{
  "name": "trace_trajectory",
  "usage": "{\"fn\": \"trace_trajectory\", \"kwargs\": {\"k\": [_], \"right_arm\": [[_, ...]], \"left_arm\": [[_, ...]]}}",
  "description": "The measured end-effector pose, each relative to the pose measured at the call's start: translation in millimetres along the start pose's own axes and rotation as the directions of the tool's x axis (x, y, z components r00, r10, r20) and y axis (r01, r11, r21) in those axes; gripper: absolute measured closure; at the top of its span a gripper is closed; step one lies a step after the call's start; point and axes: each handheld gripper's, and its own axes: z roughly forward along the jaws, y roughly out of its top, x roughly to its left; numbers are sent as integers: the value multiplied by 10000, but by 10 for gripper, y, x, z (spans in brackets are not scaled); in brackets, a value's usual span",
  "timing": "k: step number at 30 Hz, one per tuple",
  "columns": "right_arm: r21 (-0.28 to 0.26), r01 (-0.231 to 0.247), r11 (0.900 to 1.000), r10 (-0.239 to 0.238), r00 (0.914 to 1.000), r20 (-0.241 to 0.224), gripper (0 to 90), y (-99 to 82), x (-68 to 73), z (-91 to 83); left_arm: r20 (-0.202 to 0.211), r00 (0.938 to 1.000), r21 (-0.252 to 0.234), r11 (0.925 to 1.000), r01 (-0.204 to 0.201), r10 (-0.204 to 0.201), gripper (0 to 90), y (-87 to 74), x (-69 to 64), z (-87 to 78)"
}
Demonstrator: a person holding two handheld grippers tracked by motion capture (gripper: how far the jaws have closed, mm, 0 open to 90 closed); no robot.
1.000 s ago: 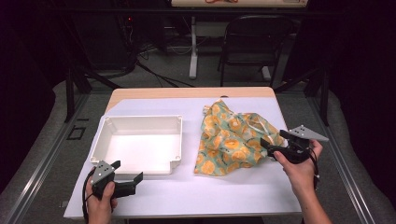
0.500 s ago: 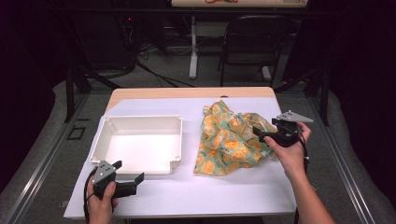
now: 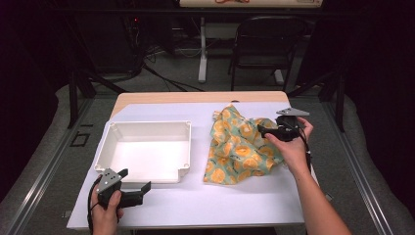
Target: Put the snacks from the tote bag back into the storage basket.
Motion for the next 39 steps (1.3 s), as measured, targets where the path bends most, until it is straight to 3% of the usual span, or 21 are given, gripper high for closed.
{"fn": "trace_trajectory", "kwargs": {"k": [2,4,6,7,9,11,16,21,23,32,39], "right_arm": [[-38,40,10000,-40,10000,66,220,-6,2,6],[-194,114,9997,-117,9998,-141,519,-20,-3,-4],[-455,-123,9989,109,9994,-329,719,-28,-11,-41],[-676,-418,9968,379,9976,-580,862,-35,-18,-100],[-792,-515,9955,459,9964,-709,891,-40,-17,-127],[-1012,-671,9926,551,9916,-1172,900,-62,-5,-217],[-1328,-94,9911,-111,9883,-1521,900,-135,129,-439],[-1880,-269,9818,-125,9787,-2048,900,-209,257,-677],[-1987,-216,9798,-224,9760,-2168,900,-222,295,-737],[-2315,177,9727,-778,9643,-2533,900,-289,473,-957],[-2410,193,9703,-864,9586,-2713,900,-343,521,-1013]], "left_arm": [[20,10000,-20,10000,31,-31,5,0,0,-3],[63,10000,-54,10000,59,-58,5,1,1,-8],[84,9999,-90,9999,96,-96,5,2,-6,-10],[147,9998,-119,9998,127,-126,5,5,-15,-7],[188,9997,-193,9997,141,-137,5,9,-26,0],[196,9998,-254,9996,88,-83,7,25,-51,9],[243,9997,-501,9987,28,-16,14,129,-142,48],[578,9977,-641,9975,-303,340,19,294,-298,162],[699,9960,-581,9970,-519,560,19,337,-361,200],[1186,9898,-760,9946,-707,794,19,522,-571,349],[1562,9824,-652,9935,-930,1022,21,617,-740,498]]}}
